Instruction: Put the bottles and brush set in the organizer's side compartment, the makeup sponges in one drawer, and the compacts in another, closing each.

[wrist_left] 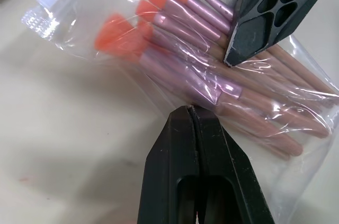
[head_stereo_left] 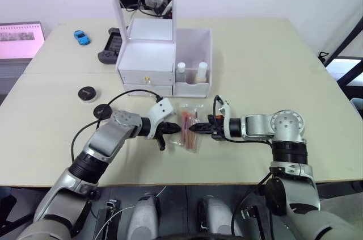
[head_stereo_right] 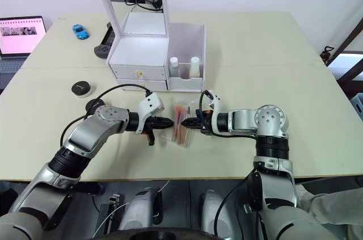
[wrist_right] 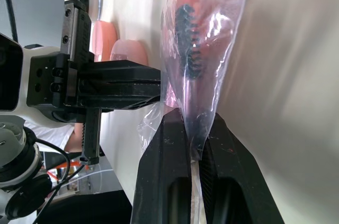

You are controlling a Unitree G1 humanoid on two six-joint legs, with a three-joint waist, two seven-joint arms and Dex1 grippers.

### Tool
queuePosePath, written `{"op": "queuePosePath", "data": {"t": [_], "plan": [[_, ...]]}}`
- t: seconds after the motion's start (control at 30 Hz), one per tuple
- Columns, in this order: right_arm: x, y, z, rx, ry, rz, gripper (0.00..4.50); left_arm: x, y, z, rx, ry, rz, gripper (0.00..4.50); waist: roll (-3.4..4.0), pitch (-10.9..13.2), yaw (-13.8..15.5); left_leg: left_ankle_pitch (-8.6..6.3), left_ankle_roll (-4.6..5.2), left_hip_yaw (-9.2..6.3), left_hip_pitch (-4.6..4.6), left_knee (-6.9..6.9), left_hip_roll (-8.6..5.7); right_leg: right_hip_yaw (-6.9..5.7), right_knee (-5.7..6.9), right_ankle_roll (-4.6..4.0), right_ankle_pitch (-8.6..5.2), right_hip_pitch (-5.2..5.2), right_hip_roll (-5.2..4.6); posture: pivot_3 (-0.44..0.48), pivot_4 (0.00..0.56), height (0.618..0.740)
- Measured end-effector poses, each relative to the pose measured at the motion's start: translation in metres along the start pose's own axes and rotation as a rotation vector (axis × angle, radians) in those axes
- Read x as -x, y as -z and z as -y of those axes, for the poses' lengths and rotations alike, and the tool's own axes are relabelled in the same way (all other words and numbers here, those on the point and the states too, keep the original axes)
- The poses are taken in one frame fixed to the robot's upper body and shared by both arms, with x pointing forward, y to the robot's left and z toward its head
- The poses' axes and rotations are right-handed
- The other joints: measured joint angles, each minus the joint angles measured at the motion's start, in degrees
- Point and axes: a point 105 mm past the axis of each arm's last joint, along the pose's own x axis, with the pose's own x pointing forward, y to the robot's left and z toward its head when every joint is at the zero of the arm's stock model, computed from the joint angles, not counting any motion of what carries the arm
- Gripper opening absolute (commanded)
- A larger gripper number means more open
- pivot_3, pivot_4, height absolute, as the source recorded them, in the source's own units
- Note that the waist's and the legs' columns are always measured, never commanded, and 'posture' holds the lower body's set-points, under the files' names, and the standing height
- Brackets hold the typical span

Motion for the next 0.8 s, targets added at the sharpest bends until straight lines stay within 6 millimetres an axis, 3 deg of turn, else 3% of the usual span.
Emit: {"op": "queuePosePath", "data": {"t": [0.17,0.33,0.5,0.6,0.7,0.8], "plan": [[0.008,-0.001,-0.005,0.042,-0.023,0.024,0.05,0.003,-0.006,0.005,0.061,0.044,0.041,0.00,0.02,0.02,0.09,0.00,0.00,-0.01,-0.25,0.02,0.00,0.00,0.01,0.00,0.00,-0.24,0.00,0.000,0.150,0.740],[0.042,-0.018,-0.034,0.255,-0.082,0.132,0.05,0.027,-0.034,0.005,0.062,0.053,0.177,0.00,0.04,0.13,0.16,0.00,0.00,-0.04,-0.49,0.07,0.00,-0.01,0.02,-0.01,0.02,-0.47,0.00,0.000,0.150,0.740],[0.088,-0.048,-0.104,0.759,-0.232,0.417,0.05,0.079,-0.066,0.000,-0.009,-0.002,0.323,0.00,0.08,0.15,-0.23,-0.01,0.02,-0.11,-0.38,0.04,0.02,0.01,-0.06,-0.03,0.02,-0.40,0.11,0.000,0.150,0.740],[0.088,-0.071,-0.129,0.953,-0.276,0.490,0.05,0.095,-0.070,0.007,-0.014,0.004,0.360,0.00,0.11,0.18,-0.49,-0.01,0.02,-0.09,-0.38,0.06,0.02,0.08,-0.02,-0.08,0.06,-0.46,0.11,0.000,0.150,0.740],[0.089,-0.113,-0.151,1.153,-0.238,0.575,0.05,0.109,-0.072,0.007,-0.008,-0.039,0.394,0.00,0.13,0.19,-0.27,-0.01,0.02,-0.08,-0.39,0.06,0.02,0.08,-0.02,-0.08,0.06,-0.47,0.12,0.000,0.150,0.740],[0.082,-0.139,-0.155,1.337,-0.173,0.577,0.05,0.119,-0.067,0.003,0.019,-0.099,0.405,0.00,0.12,0.19,0.10,-0.01,0.01,-0.06,-0.41,0.06,0.02,0.06,-0.12,-0.07,0.06,-0.42,0.11,0.000,0.150,0.740]]}}
